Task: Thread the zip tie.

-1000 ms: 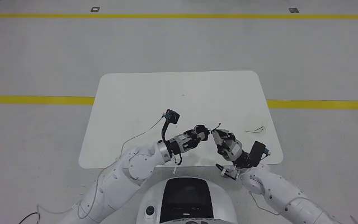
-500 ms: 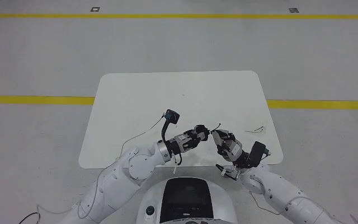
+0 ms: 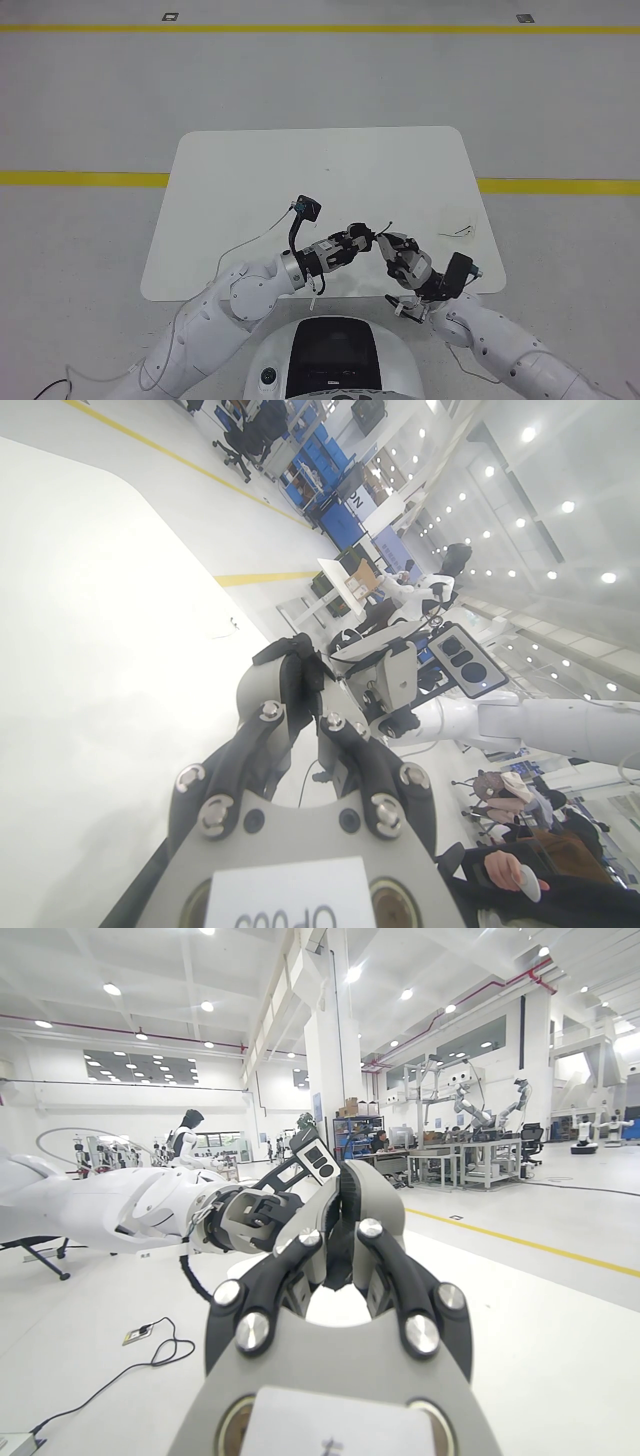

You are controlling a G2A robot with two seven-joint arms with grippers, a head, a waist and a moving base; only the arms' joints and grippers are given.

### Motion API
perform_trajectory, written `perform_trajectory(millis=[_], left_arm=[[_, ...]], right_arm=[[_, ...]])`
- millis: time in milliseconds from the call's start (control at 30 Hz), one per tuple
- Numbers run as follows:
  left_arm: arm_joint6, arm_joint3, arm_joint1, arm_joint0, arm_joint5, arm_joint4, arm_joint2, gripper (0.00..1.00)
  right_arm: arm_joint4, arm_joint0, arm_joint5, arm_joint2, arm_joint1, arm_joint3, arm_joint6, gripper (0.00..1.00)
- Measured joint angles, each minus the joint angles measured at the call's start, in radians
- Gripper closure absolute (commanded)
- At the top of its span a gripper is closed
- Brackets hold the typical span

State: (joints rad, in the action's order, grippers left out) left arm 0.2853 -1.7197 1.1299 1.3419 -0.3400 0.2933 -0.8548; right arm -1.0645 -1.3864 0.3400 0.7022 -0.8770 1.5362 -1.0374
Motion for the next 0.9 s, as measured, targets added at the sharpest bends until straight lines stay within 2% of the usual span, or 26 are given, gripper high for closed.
perform_trajectory(millis=[900], left_arm=[[0.0, 0.0, 0.0, 0.0, 0.0, 0.0, 0.0, 1.0]], right_arm=[[0.06, 0.034, 0.0, -0.052, 0.019, -0.005, -0.029, 1.0]])
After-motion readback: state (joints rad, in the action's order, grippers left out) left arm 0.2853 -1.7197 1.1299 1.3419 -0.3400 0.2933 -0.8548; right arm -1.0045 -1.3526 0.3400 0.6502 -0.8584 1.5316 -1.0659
